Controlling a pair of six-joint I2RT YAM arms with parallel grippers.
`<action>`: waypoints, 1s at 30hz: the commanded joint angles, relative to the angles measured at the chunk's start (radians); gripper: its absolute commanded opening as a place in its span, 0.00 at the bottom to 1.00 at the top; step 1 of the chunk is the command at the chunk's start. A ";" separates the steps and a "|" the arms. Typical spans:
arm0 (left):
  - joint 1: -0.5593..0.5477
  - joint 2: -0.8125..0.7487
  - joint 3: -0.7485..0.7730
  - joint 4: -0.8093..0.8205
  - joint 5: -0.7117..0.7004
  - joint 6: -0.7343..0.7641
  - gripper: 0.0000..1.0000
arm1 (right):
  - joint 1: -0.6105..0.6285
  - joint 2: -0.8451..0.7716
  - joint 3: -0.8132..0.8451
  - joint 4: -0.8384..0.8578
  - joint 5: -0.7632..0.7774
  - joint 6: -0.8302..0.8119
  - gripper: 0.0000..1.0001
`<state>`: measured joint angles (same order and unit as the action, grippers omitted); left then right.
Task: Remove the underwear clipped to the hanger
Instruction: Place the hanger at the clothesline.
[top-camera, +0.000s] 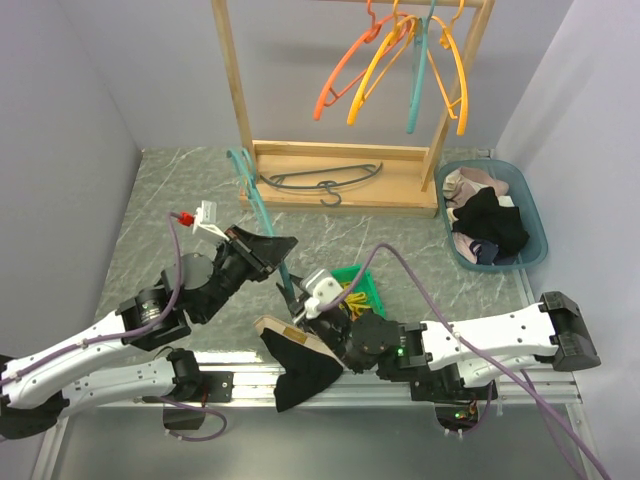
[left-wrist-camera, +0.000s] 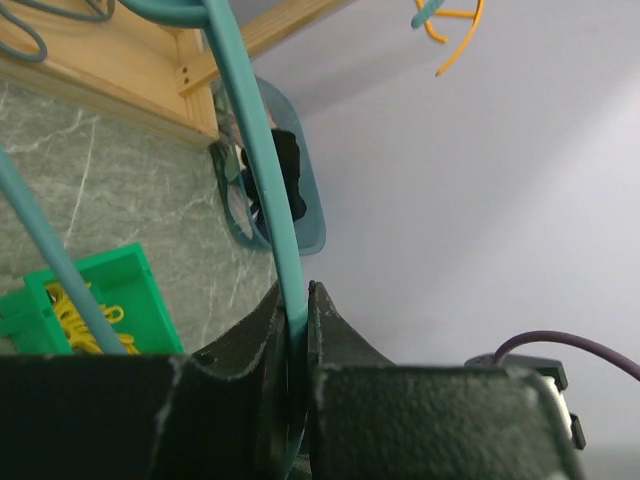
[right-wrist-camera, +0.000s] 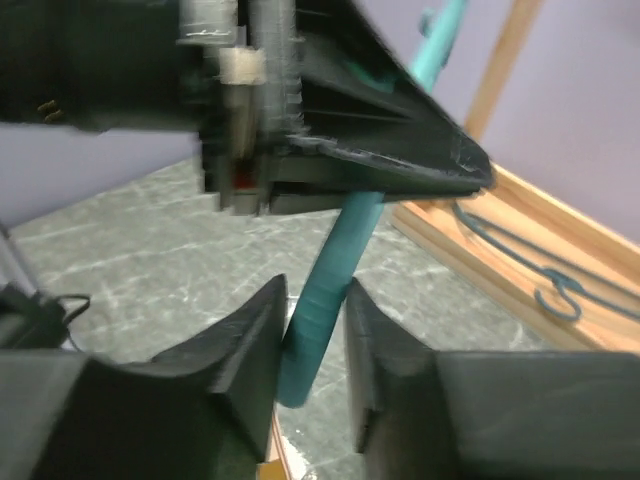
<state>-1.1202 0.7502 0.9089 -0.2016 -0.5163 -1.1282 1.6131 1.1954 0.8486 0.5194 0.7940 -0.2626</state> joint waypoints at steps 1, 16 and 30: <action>0.002 -0.006 0.002 0.063 0.077 -0.025 0.01 | -0.028 0.027 0.095 -0.019 0.037 0.048 0.32; 0.000 0.003 0.010 0.067 0.093 -0.015 0.01 | -0.131 0.061 0.165 -0.165 -0.049 0.174 0.00; 0.003 0.003 0.024 0.050 0.061 0.002 0.01 | -0.119 0.122 0.224 -0.208 0.079 0.148 0.25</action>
<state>-1.1141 0.7681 0.9081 -0.1772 -0.4686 -1.1297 1.4887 1.3201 1.0134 0.2901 0.8062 -0.1181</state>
